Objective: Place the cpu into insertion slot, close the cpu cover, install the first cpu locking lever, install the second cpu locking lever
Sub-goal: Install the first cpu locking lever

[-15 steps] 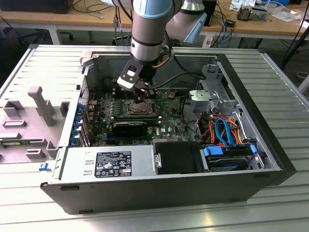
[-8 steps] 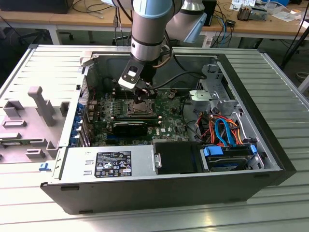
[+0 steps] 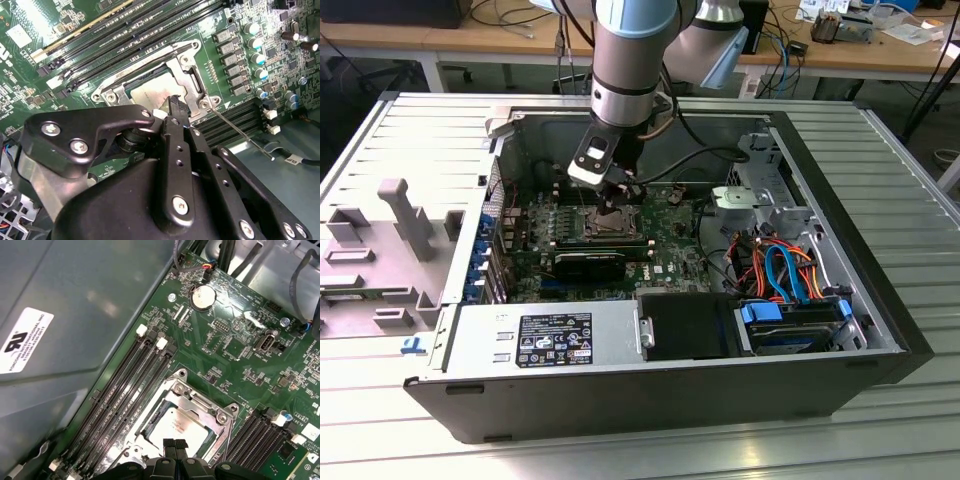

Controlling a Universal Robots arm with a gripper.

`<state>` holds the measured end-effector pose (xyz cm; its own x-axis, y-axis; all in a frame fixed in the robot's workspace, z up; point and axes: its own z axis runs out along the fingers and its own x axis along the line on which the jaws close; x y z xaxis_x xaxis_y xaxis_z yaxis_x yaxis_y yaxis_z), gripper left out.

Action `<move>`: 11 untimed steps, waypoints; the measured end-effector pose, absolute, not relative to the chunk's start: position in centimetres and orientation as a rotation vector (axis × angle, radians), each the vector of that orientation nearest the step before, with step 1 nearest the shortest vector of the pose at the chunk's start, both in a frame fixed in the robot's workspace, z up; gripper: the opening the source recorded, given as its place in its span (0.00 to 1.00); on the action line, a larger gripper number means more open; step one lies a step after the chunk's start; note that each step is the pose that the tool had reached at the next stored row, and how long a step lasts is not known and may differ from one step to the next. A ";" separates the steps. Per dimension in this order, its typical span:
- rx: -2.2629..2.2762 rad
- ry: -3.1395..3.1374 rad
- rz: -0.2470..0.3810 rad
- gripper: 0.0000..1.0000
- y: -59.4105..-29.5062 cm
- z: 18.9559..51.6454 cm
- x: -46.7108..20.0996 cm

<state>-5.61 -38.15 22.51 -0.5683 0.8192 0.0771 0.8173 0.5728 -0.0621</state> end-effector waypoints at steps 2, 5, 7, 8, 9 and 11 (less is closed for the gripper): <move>-1.397 -2.705 0.030 0.11 -38.2 22.5 -5.6; -1.383 -2.712 0.031 0.11 -38.2 22.5 -5.6; -1.379 -2.714 0.031 0.11 -38.2 22.5 -5.6; -1.376 -2.716 0.031 0.11 -38.2 22.5 -5.6; -1.375 -2.716 0.031 0.11 -38.2 22.5 -5.6; -1.373 -2.718 0.032 0.11 -38.2 22.5 -5.6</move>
<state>-5.61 -38.15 22.51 -0.5898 0.8039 0.0771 0.8019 0.5943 -0.0621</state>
